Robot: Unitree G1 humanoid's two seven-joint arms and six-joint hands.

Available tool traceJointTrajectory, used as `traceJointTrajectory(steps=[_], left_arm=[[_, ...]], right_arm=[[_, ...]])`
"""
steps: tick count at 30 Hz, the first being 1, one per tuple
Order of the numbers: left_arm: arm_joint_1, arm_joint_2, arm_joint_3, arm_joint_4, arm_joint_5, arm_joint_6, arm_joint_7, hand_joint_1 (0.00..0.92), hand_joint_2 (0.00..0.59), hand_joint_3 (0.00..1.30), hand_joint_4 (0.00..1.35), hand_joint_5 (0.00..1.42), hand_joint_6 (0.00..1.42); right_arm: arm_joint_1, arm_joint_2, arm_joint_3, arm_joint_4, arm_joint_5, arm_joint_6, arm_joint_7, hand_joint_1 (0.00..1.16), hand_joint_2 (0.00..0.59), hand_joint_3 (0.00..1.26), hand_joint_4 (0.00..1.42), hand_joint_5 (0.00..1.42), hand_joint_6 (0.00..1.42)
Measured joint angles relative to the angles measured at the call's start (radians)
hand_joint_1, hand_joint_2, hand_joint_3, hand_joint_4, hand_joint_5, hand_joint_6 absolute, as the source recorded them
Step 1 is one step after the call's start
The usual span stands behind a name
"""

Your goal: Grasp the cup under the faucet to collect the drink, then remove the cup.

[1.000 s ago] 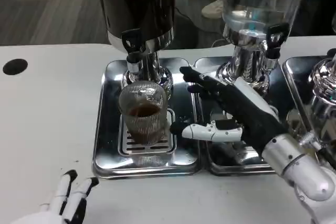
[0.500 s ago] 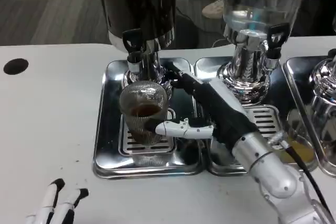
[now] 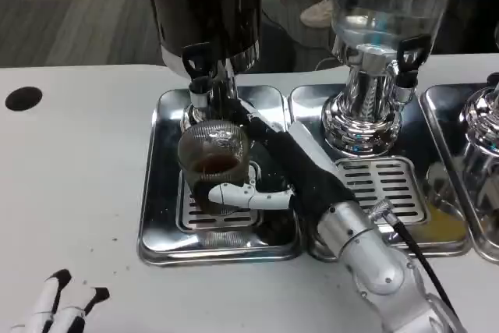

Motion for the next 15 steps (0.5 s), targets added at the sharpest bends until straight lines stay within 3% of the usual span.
traceJointTrajectory(steps=[15], left_arm=[[-0.022,0.010,0.091,0.001,-0.063,-0.022,-0.058,0.000,0.068,0.26,0.05,0.15,0.40]], right_arm=[[-0.041,0.018,0.009,0.108,-0.006,-0.025,-0.059,0.69,0.073,0.11,0.13,0.13,0.04]])
